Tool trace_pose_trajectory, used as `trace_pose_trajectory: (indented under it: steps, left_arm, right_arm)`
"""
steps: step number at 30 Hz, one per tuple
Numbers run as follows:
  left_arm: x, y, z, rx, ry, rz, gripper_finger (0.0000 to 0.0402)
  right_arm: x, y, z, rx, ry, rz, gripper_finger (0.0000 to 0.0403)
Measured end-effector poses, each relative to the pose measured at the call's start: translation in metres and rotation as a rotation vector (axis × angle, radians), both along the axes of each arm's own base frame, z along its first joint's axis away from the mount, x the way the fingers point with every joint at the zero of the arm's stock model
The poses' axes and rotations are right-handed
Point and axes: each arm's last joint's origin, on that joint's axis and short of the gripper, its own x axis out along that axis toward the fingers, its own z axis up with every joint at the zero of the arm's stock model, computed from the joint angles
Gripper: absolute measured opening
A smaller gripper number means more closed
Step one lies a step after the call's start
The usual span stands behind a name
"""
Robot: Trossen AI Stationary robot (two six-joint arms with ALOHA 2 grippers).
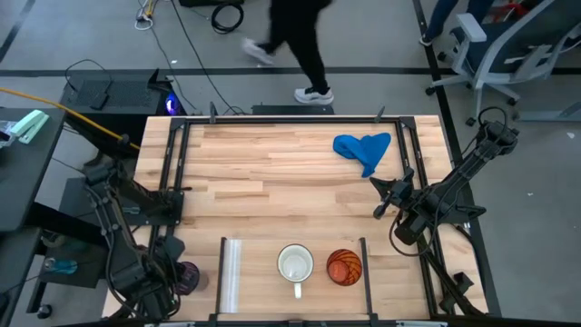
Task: Stack small to large cups/mugs on shelf
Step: Put the purple cup on the shelf
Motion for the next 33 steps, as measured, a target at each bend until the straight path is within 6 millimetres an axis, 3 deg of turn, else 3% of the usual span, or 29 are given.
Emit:
trace_pose_trajectory:
  steps: [26, 33]
  left_arm:
    - [0.006, -0.017, -0.023, 0.045, 0.057, 0.009, 0.0108]
    - [0.006, -0.017, -0.022, 0.043, 0.057, 0.008, 0.0082]
  right_arm:
    - [0.0, 0.0, 0.0, 0.024, -0.004, 0.0, 0.0012]
    - [0.0, 0.0, -0.001, 0.029, 0.001, 0.002, 0.0012]
